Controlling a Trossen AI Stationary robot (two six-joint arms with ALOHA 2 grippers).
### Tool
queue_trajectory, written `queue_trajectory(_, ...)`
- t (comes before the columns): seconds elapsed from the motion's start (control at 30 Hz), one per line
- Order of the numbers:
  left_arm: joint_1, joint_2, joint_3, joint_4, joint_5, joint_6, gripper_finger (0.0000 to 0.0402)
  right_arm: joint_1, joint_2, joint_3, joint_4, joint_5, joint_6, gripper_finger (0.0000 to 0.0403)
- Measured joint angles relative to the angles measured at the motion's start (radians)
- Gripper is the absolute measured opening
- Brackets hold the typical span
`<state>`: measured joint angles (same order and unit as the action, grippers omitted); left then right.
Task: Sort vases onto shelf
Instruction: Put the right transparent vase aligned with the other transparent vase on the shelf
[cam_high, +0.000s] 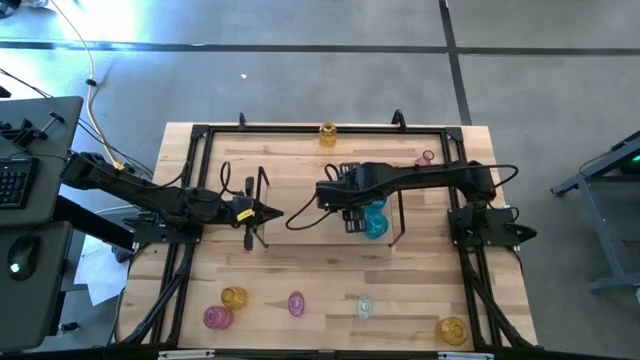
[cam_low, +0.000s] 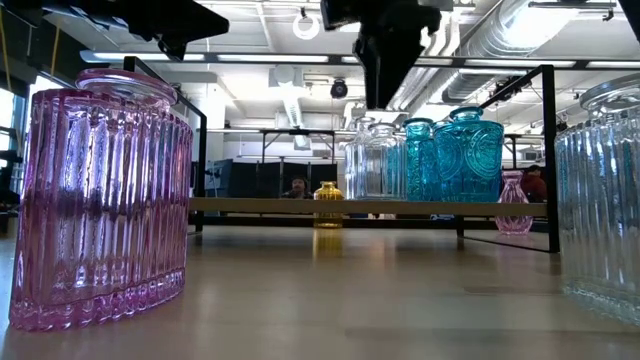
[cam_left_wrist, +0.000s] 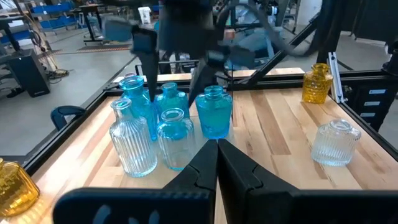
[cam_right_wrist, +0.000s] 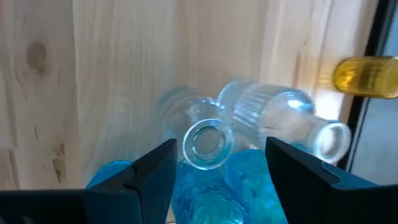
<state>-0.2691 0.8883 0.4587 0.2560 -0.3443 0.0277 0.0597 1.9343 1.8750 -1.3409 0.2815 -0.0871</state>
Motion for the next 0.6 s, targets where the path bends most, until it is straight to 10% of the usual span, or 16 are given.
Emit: queue_trajectory(0.6,0.000,0.000,0.000,-0.005,0.001,0.002,0.0000,0.032,0.000,-0.121,-0.016,-0.136,0.041,0.0005)
